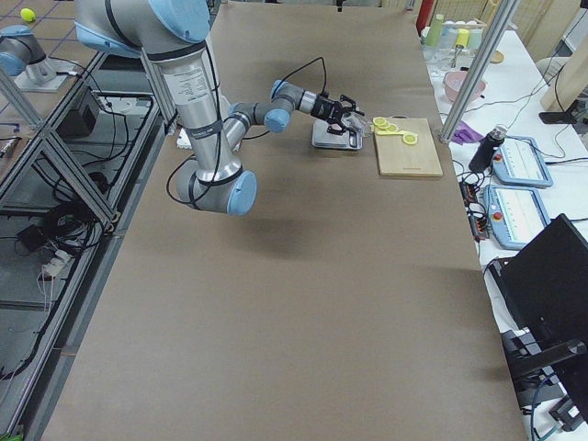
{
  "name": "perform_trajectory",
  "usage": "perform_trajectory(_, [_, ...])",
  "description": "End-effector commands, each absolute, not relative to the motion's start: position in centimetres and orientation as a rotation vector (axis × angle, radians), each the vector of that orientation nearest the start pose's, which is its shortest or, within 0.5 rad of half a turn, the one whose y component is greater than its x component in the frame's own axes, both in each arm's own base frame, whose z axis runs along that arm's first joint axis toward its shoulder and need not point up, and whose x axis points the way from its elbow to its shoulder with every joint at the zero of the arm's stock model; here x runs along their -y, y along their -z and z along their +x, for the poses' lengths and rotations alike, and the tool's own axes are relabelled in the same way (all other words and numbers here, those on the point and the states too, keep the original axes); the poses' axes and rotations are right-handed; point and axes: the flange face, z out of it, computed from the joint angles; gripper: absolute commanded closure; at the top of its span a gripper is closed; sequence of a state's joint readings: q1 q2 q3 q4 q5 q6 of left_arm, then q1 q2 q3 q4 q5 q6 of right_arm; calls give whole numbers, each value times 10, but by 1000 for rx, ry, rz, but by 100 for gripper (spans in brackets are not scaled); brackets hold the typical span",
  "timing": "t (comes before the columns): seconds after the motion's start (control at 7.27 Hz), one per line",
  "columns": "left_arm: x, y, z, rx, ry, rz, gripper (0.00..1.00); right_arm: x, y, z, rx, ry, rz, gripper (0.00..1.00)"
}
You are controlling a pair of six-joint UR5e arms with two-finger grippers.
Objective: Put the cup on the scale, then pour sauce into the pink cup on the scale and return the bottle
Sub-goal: 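Tilt the bottle spout over the pink cup with the right gripper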
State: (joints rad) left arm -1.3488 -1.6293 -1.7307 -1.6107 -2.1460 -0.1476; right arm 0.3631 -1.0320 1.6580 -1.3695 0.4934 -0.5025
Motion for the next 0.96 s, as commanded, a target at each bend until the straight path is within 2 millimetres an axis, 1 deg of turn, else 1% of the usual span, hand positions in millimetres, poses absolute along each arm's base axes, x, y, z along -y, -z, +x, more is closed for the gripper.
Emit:
perform_trajectory(0.0, [530, -556, 39, -609, -146, 142, 2, 431, -265, -517, -615, 937, 1132, 100])
perform_trajectory(0.28, [530, -556, 39, -609, -146, 142, 2, 427, -274, -516, -400, 773, 1196, 100])
perform_trajectory(0.55, [530, -554, 38, -611, -146, 147, 2, 427, -268, -513, -236, 688, 1229, 100])
perform_trajectory(0.69, [532, -542, 38, -618, -150, 168, 2, 427, -275, -499, -179, 661, 1244, 100])
perform_trajectory(0.83, [531, -517, 35, -644, -155, 201, 2, 429, -286, -476, -121, 617, 1234, 100])
